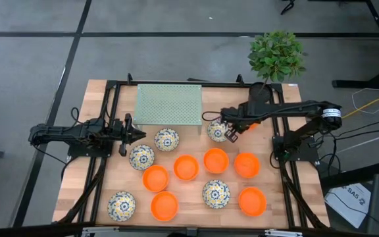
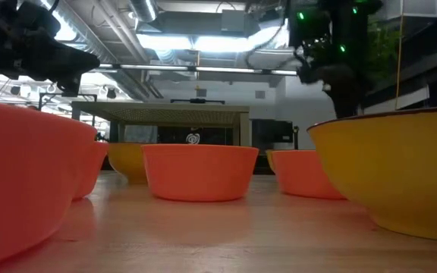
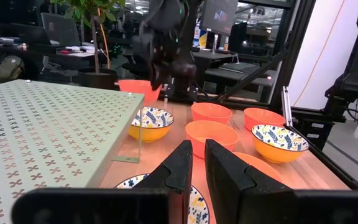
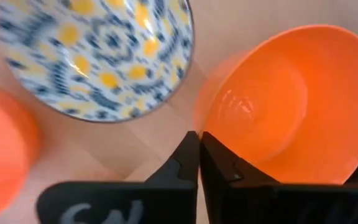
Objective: Pick & Place Mini bowls
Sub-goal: Put the orange bowl on the shelf
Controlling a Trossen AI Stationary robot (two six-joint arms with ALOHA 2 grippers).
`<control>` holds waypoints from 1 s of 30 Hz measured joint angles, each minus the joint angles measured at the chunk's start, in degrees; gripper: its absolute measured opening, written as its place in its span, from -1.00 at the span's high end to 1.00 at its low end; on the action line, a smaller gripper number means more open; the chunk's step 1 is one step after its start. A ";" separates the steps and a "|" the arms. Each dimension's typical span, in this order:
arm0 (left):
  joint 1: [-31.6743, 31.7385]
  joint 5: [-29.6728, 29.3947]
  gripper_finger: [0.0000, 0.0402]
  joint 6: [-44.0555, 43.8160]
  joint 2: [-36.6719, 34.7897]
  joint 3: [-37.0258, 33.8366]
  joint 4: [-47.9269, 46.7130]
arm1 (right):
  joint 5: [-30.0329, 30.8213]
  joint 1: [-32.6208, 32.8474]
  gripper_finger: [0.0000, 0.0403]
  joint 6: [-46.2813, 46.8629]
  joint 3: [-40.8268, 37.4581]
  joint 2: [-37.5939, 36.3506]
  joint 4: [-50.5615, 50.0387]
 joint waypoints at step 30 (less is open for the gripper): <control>0.01 0.00 0.81 0.00 0.00 0.00 0.00 | 1.44 0.22 0.98 -53.56 24.21 -0.02 20.74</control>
